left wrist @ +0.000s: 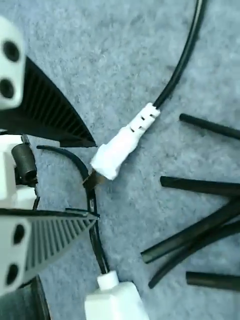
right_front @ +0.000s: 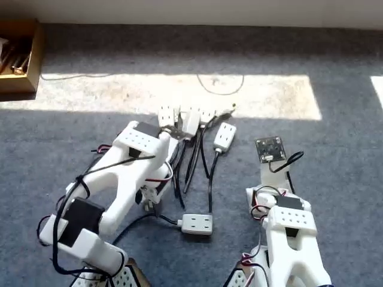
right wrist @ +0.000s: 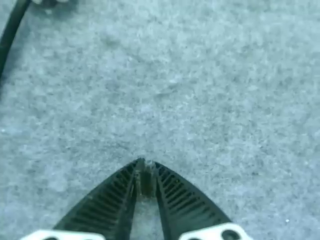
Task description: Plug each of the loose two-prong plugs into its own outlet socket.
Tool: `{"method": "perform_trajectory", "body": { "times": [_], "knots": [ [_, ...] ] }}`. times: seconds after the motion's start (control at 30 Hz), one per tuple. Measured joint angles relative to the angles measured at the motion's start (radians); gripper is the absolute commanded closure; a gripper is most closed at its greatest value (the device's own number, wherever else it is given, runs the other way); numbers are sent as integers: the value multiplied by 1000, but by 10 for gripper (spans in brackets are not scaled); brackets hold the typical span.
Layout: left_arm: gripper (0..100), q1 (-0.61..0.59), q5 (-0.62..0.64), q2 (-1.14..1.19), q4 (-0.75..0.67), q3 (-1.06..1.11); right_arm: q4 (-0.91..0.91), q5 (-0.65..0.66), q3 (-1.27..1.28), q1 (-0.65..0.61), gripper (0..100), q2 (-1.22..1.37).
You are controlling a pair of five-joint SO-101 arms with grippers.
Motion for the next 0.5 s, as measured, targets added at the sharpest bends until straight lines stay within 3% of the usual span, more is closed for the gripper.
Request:
{"method": "perform_trajectory", "body": {
  "times": [0.23, 0.5],
  "knots": [
    [782, -48, -3, 84, -130, 0, 0, 0, 0, 0, 993, 0],
    [799, -46, -3, 91, -144, -17, 0, 0, 0, 0, 993, 0]
  ]
}}
